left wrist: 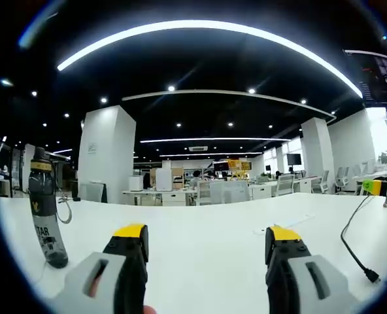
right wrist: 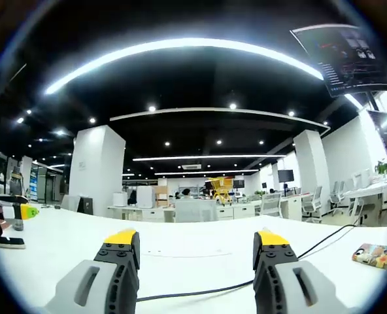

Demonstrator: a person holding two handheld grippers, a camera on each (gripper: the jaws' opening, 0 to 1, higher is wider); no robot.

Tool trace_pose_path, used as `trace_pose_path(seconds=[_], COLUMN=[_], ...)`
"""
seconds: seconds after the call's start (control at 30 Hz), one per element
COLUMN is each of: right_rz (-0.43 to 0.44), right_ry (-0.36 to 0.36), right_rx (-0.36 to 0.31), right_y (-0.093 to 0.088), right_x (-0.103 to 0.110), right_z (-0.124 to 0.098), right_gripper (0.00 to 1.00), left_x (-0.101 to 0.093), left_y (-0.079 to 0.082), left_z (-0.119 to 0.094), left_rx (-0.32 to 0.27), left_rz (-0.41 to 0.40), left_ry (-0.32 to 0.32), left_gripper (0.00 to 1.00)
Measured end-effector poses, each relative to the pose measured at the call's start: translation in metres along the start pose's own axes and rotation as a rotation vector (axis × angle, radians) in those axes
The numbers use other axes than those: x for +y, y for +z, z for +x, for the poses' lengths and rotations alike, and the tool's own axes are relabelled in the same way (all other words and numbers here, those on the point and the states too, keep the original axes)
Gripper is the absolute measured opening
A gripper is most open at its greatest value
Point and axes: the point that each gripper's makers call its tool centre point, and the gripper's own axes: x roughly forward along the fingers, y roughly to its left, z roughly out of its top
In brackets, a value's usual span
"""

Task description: Find the data cable on the table. Grasp the USB connector end of the cable and insert it into the USB port on the table

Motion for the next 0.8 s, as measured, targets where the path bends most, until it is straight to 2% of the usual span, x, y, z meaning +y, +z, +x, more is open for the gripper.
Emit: trace_pose_path(seconds=[0.8], right_rz=[0.009], right_ry=[0.000], right_rx=[-0.006], right_y=[0.0009], right_x=[0.0008], right_z=[0.0033], right_gripper=[0.71], left_x=[0.0016], left_y=[0.0010], left_z=[0.0033], left_rx=[-0.003], left_rz=[-0.003], left_ry=[-0.003], left_gripper=[0.73])
